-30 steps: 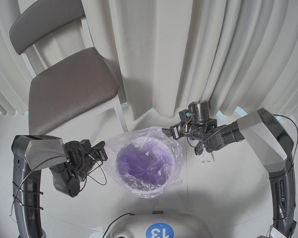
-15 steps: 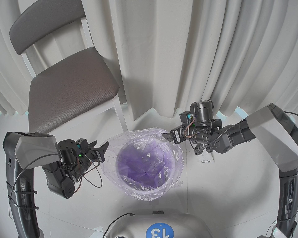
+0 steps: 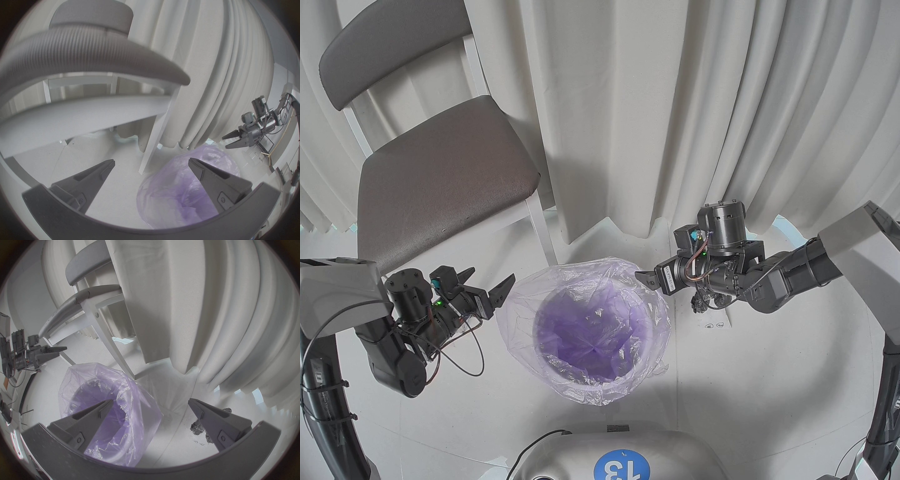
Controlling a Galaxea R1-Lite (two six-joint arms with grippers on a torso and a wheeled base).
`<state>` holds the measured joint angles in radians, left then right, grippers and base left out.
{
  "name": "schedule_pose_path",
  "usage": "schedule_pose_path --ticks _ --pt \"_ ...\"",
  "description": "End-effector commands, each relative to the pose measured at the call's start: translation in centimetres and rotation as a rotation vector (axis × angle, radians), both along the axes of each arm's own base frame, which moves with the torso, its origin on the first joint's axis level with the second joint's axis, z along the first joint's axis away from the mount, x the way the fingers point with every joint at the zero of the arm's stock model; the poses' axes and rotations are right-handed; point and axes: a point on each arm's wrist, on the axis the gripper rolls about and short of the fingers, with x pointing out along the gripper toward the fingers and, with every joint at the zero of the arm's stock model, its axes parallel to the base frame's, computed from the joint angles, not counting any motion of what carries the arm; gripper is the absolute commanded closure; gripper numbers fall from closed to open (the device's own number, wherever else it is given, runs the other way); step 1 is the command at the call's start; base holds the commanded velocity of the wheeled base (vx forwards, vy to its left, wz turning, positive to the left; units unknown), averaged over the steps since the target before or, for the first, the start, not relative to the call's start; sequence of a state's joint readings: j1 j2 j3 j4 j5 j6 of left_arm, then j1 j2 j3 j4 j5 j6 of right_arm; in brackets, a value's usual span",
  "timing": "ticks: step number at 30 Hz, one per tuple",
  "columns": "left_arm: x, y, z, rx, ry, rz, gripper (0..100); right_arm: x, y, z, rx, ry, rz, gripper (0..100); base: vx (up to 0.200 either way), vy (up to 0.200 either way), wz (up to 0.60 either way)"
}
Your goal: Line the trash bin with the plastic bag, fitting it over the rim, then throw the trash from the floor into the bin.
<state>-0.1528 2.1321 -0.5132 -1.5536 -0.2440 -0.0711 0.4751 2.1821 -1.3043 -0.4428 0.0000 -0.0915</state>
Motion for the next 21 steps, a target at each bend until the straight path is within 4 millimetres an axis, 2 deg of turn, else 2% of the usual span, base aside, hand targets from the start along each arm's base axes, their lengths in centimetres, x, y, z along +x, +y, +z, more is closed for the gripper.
schedule_pose_path --ticks 1,3,8,14,15,17,21 --pt "-3.5 -1.2 2.8 -0.012 -0.051 -0.065 0 -1.0 -0.5 0.7 0.028 -0.014 -0.010 0 0.000 0.000 0.00" --pt "-3.6 -1.3 2.7 -0.011 -0.039 -0.079 0 -1.1 -0.4 0.6 0.030 -0.017 -0.006 0 0.000 0.000 0.00" --pt "-2.6 -1.3 0.5 0.078 0.026 -0.081 0 -1.7 0.5 0.1 0.020 0.001 0.018 0 0.000 0.000 0.00" --pt "-0.3 -1.7 -1.7 0.118 0.035 0.073 0 -1.7 1.3 -0.5 0.001 0.013 0.038 0 0.000 0.000 0.00" --pt "-0.3 -1.7 -1.7 0.118 0.035 0.073 0 -1.7 1.3 -0.5 0.001 0.013 0.038 0 0.000 0.000 0.00" --pt "1.0 -2.2 -2.9 0.154 0.083 0.057 0 -1.6 1.5 -0.8 -0.046 0.045 0.044 0 0.000 0.000 0.00" --pt "1.9 -3.1 -2.9 0.210 0.134 0.024 0 -1.3 1.3 -1.8 -0.129 0.091 0.031 0 0.000 0.000 0.00"
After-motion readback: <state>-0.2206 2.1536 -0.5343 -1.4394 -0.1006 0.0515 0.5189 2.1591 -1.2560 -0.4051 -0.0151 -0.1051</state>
